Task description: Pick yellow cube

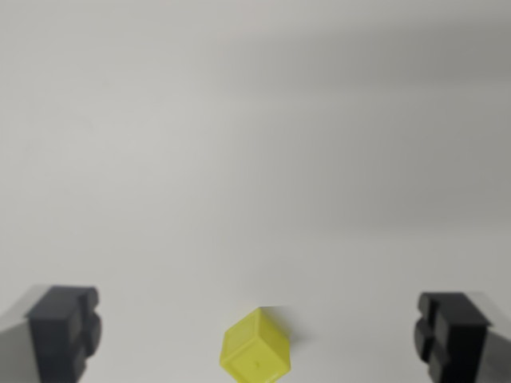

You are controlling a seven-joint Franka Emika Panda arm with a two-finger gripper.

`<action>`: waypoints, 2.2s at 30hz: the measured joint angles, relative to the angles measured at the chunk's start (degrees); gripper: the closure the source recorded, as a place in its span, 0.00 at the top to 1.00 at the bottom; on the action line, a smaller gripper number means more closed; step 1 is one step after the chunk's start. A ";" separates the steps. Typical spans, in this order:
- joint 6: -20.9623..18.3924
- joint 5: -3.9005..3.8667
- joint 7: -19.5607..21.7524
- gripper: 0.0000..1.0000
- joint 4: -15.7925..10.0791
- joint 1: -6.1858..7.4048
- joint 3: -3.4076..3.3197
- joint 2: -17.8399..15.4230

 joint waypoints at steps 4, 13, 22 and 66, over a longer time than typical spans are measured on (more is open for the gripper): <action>0.00 0.00 0.00 1.00 -0.01 0.00 0.00 0.00; 2.80 0.00 -2.78 1.00 -4.55 0.17 0.01 -1.60; 6.78 0.00 -5.99 1.00 -10.56 0.36 0.01 -3.51; 26.79 -0.04 -21.41 1.00 -35.16 1.59 0.01 -7.65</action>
